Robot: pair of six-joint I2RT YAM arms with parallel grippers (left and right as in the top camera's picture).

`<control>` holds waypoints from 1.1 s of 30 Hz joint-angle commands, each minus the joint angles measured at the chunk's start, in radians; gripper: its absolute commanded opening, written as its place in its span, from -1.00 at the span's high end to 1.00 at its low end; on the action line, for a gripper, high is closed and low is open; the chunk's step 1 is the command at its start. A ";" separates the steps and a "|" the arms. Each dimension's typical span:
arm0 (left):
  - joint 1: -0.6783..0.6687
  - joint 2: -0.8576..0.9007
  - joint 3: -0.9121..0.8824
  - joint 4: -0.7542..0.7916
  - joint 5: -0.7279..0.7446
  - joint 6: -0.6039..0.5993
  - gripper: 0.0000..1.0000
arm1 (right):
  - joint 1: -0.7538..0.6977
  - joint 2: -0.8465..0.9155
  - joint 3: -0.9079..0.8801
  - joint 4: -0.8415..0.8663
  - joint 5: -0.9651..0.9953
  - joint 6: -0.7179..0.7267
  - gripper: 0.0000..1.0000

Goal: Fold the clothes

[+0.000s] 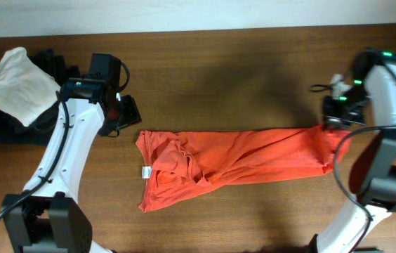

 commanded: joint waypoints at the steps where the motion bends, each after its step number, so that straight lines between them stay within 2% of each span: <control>1: 0.002 -0.015 0.009 0.001 -0.006 0.013 -0.25 | 0.140 -0.011 0.002 -0.009 -0.048 0.068 0.92; 8: 0.002 -0.015 0.009 0.002 -0.006 0.013 -0.25 | 0.382 -0.007 -0.051 0.030 -0.048 0.188 0.85; 17: 0.002 -0.015 0.009 0.002 -0.006 0.013 -0.25 | 0.525 0.004 -0.116 0.088 -0.048 0.218 0.74; 19: 0.002 -0.015 0.009 0.002 -0.007 0.013 -0.25 | 0.536 0.004 -0.118 0.088 -0.051 0.218 0.67; 20: 0.002 -0.015 0.009 0.002 -0.006 0.013 -0.25 | 0.542 0.004 -0.118 0.089 -0.063 0.217 0.36; 21: 0.002 -0.015 0.009 0.002 -0.007 0.013 -0.25 | 0.547 0.004 -0.118 0.088 -0.092 0.217 0.16; 24: 0.002 -0.015 0.009 0.002 -0.007 0.013 -0.25 | 0.549 0.003 -0.117 0.085 -0.114 0.201 0.18; 26: 0.002 -0.015 0.009 0.002 -0.007 0.013 -0.25 | 0.534 -0.001 -0.109 0.069 -0.060 0.207 0.18; 33: 0.001 -0.015 -0.021 -0.064 0.032 0.050 -0.37 | 0.391 -0.091 -0.071 -0.026 0.275 0.437 0.16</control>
